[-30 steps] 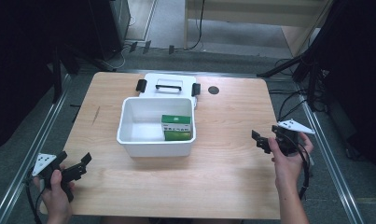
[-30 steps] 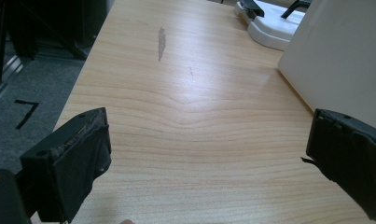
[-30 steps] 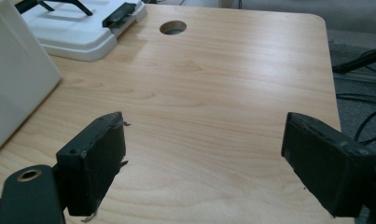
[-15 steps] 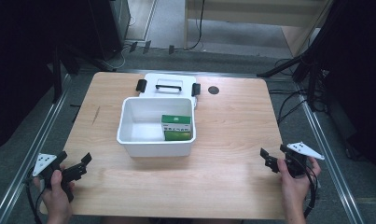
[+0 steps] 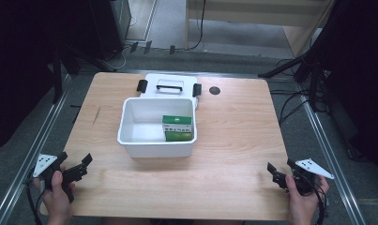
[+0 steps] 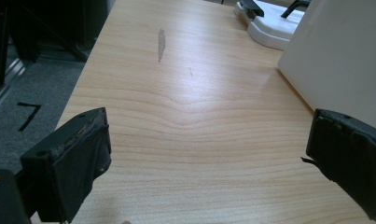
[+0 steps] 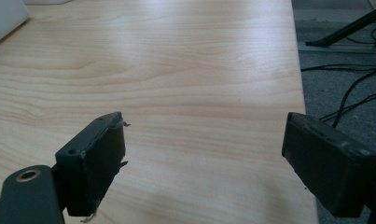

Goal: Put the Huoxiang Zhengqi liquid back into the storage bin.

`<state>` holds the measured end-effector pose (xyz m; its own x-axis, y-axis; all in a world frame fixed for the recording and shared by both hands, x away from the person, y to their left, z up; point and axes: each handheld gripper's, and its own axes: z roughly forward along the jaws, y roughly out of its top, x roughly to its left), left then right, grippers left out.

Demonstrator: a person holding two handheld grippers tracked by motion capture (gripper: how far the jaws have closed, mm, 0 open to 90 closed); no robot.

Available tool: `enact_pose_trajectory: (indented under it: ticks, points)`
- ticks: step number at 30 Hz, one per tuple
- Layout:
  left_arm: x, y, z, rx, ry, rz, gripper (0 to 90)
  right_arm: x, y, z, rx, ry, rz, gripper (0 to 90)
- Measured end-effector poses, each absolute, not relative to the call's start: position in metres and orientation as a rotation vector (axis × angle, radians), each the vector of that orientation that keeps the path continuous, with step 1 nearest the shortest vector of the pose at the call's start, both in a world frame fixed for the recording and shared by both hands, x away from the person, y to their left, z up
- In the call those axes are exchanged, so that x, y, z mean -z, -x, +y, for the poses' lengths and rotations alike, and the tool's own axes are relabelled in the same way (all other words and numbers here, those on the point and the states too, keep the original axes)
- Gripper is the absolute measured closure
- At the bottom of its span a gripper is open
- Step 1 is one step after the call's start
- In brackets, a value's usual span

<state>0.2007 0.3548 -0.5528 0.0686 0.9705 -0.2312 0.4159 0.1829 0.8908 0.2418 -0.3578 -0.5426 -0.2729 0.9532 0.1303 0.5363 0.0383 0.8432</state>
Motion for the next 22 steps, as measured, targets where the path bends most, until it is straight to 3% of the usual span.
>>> enact_pose_trajectory:
  ticks: [22]
  points:
    - [0.5521,-0.2009,0.3489,-0.778,-1.433,1.512,0.4,0.5461,-0.2310,-0.3565,-1.120,-1.439,1.837,13.7]
